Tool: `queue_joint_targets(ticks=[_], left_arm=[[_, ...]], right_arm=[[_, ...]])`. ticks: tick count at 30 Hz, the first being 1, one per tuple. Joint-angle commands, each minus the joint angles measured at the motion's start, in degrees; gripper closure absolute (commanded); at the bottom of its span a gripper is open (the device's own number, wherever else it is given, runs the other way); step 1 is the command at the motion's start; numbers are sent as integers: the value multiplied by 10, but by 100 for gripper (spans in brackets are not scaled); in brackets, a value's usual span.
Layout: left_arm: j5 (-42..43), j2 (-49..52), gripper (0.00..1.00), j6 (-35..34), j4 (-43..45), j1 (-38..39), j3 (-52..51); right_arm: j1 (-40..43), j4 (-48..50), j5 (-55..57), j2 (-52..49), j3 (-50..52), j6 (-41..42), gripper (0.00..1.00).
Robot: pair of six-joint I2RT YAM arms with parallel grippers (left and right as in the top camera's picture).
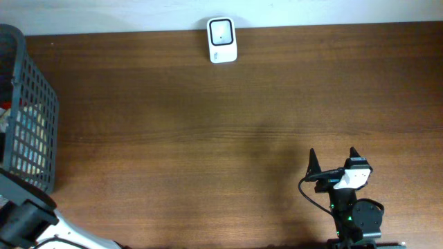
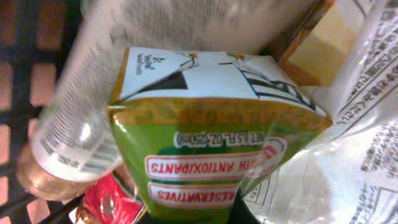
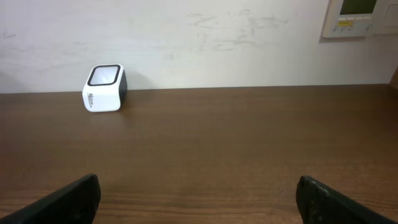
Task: Scan the item barcode
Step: 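Reach left gripper into basket, grasp green snack pack, place on table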
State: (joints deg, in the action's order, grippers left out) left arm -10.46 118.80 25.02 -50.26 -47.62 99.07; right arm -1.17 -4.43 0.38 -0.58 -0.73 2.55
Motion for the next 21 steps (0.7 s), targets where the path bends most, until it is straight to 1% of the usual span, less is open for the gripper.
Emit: queue_joint_targets(ticks=[1,2,3,4,5,6,8,10,11,12,13,14,16,17,18,19,20,21], left_arm=[[12,-92,98,-67,18,20,69],[12,-111,98,-80,24,25,82],[12,-140,80,-94,34,32,91],[13,-157,86,-94,35,38,91],[15,-157,98,-94,28,40,91],[16,-153,100,-99,11,40,86],[16,-142,99,-115,-2,40,51],[13,-127,93,-115,2,39,3],[-12,-108,93,-115,8,39,-20],[-35,-87,92,-115,8,39,-24],[-44,-68,89,-115,12,39,-24],[-44,-59,86,-115,14,39,-24],[-44,-37,82,-115,18,39,-24],[-44,-30,77,-115,18,39,-24],[-44,-17,75,-115,16,39,-24],[-44,-9,75,-115,14,39,-24],[-44,0,77,-115,12,38,-25],[-44,3,85,-115,11,37,-25]], right_arm=[[-4,-3,1,4,4,-4,1],[-4,-3,1,4,4,-4,1],[-4,-3,1,4,4,-4,1],[-4,-3,1,4,4,-4,1],[-4,-3,1,4,4,-4,1],[-4,-3,1,4,4,-4,1],[-4,-3,1,4,4,-4,1],[-4,-3,1,4,4,-4,1],[-4,-3,1,4,4,-4,1],[-4,-3,1,4,4,-4,1],[-4,-3,1,4,4,-4,1],[-4,-3,1,4,4,-4,1],[-4,-3,1,4,4,-4,1],[-4,-3,1,4,4,-4,1],[-4,-3,1,4,4,-4,1],[-4,-3,1,4,4,-4,1],[-4,-3,1,4,4,-4,1],[-4,-3,1,4,4,-4,1]])
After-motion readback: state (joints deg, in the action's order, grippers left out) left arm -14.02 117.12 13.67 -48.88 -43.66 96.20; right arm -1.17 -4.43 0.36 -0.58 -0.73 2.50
